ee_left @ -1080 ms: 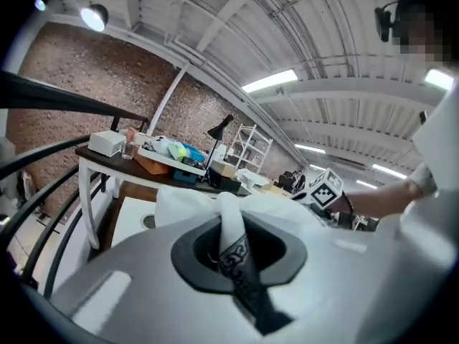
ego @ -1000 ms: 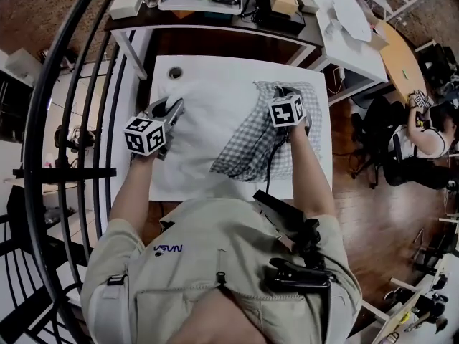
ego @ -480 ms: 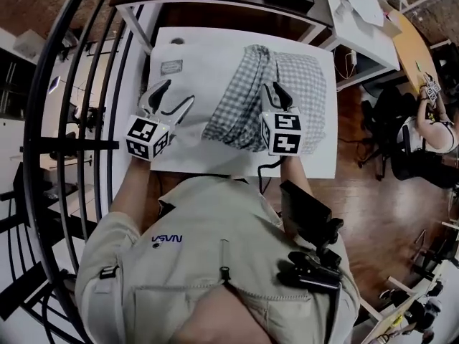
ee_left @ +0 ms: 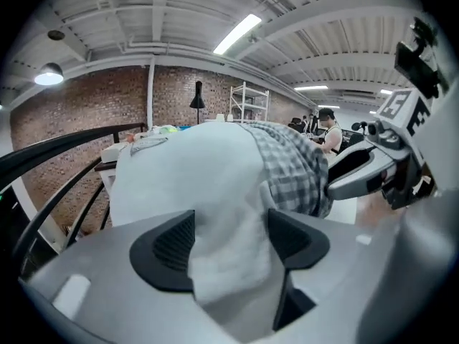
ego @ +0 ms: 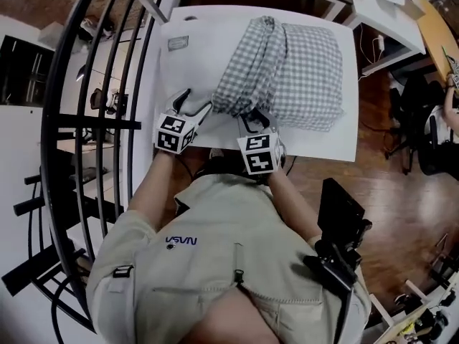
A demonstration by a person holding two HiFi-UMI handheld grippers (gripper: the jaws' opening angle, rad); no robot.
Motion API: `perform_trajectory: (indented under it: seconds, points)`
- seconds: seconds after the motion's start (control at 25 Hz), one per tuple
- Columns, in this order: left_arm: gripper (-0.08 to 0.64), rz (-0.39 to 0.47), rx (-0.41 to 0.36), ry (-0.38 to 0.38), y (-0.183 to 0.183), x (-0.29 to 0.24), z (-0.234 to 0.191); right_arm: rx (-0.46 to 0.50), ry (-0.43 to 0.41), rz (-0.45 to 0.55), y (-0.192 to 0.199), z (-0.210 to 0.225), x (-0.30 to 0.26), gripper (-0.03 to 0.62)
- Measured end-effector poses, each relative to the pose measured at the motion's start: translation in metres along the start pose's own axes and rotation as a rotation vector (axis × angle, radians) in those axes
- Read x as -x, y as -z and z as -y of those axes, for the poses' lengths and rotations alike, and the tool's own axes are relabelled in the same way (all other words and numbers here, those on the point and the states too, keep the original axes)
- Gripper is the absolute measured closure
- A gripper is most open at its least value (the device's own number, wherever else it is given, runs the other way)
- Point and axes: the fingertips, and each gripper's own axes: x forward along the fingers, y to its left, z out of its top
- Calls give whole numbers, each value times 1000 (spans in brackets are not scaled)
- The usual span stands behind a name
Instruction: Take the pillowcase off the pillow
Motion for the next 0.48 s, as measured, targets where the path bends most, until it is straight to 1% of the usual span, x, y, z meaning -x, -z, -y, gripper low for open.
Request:
perform_trajectory:
  seconds: [0.04, 0.08, 0.12, 0.16, 0.2, 0.24, 0.32, 0.4, 0.48]
  points:
    - [259, -21, -27, 0, 2, -6, 1, 36, 38, -13, 2, 1, -10, 422]
    - [290, -41, -65, -11, 1, -11, 1, 76, 83, -23, 1, 4, -17, 424]
    - [351, -58, -109, -29, -1, -13, 1, 110, 125, -30, -1, 8, -21, 470]
    - [462, -63, -152, -49, -6, -12, 0, 128, 154, -31, -5, 12, -20, 518]
    - [508, -54, -185, -65, -13, -7, -2, 130, 170, -25, -9, 14, -16, 550]
    - [532, -29, -204, -78, -22, 0, -4, 125, 181, -10, -15, 16, -8, 569]
    - [535, 47, -210, -101, -45, 17, -10, 114, 224, 34, -27, 23, 14, 575]
    - [537, 129, -203, -122, -69, 33, -17, 105, 294, 72, -36, 39, 36, 578]
    - [537, 204, -180, -127, -91, 46, -25, 102, 376, 95, -40, 59, 59, 580]
